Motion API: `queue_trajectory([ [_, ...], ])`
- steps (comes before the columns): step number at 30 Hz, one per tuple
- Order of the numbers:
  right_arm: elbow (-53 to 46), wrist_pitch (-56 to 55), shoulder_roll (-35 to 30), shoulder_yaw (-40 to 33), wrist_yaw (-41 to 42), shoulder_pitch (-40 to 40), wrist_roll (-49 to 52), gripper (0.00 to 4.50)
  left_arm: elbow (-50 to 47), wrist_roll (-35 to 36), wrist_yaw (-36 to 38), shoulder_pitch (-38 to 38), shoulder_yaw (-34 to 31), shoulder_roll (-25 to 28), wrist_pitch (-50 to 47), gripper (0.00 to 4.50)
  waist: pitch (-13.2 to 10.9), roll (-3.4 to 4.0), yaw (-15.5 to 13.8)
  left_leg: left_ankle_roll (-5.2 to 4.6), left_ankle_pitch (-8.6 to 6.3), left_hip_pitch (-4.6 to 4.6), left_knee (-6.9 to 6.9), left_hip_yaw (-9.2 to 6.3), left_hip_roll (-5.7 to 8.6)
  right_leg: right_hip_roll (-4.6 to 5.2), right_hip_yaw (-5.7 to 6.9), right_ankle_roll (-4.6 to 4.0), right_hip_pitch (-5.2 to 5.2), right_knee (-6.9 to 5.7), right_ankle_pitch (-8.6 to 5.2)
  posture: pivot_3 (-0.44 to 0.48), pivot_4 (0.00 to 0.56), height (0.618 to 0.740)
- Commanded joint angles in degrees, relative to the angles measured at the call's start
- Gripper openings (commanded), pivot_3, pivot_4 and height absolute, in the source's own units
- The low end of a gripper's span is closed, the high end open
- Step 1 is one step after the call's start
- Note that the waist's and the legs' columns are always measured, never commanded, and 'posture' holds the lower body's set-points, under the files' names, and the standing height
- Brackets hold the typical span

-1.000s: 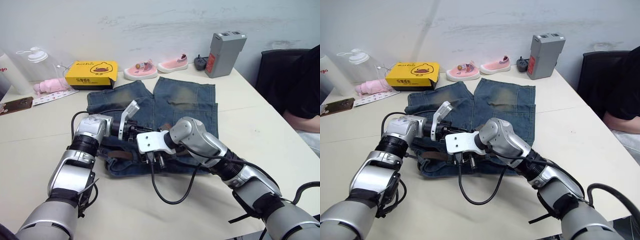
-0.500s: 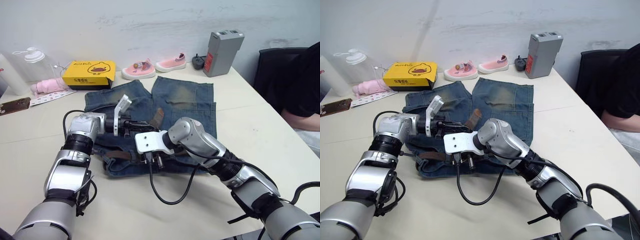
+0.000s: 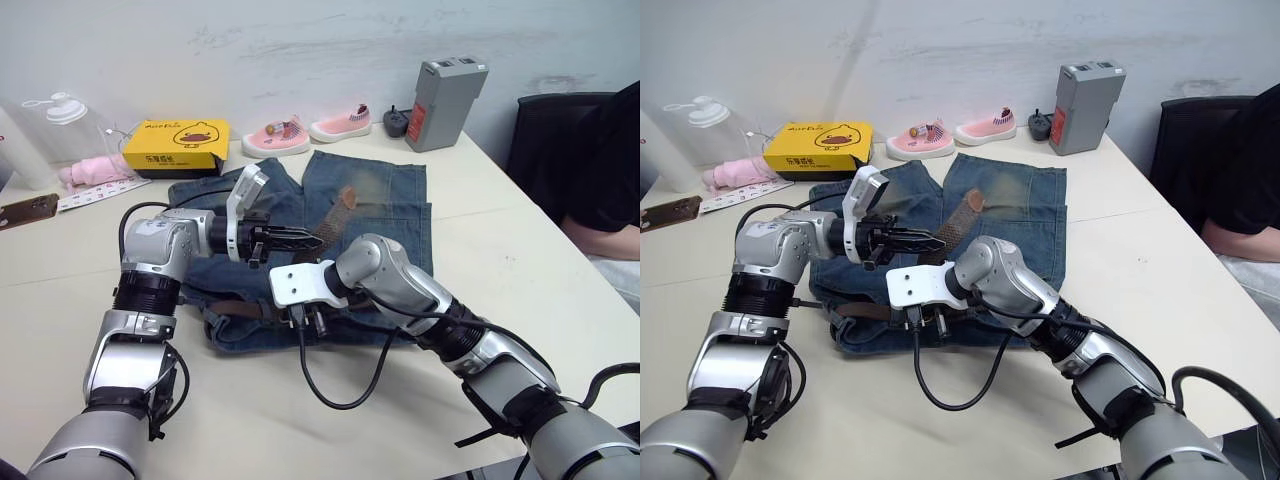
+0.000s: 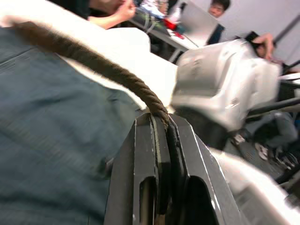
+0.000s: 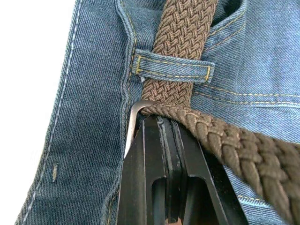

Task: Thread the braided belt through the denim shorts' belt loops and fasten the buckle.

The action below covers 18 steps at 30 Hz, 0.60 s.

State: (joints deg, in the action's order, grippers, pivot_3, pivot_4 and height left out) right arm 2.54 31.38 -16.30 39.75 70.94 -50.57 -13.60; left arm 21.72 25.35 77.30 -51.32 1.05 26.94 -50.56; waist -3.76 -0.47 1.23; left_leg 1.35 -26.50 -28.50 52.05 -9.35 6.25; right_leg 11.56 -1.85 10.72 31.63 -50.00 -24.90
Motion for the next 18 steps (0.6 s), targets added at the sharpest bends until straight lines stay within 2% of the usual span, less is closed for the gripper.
queue_trajectory([
  [1, 7.54, 1.22, -0.75, 10.2, 3.54, 6.25, -2.39, 0.0, -4.82, 5.79, 0.17, -6.92, -3.44, -1.78, 0.88, 0.05, -0.02, -0.03, -0.01, 0.0, 0.0, 0.0, 0.0, 0.0, -0.01, 0.0, 0.0, 0.0, 0.0, 0.0, 0.0, 0.0, 0.15, 0.624],
  [18, 6.33, 0.76, -0.84, 10.93, 4.5, 7.14, -3.33, 0.0, -1.05, 5.55, -1.21, -14.39, -1.6, -12.08, 3.93, 0.05, -0.26, -0.27, -1.37, 0.02, 0.02, -0.01, 0.0, -0.01, 0.07, -0.01, 0.03, 0.02, -0.06, 0.06, 0.09, 0.0, 0.15, 0.624],
])
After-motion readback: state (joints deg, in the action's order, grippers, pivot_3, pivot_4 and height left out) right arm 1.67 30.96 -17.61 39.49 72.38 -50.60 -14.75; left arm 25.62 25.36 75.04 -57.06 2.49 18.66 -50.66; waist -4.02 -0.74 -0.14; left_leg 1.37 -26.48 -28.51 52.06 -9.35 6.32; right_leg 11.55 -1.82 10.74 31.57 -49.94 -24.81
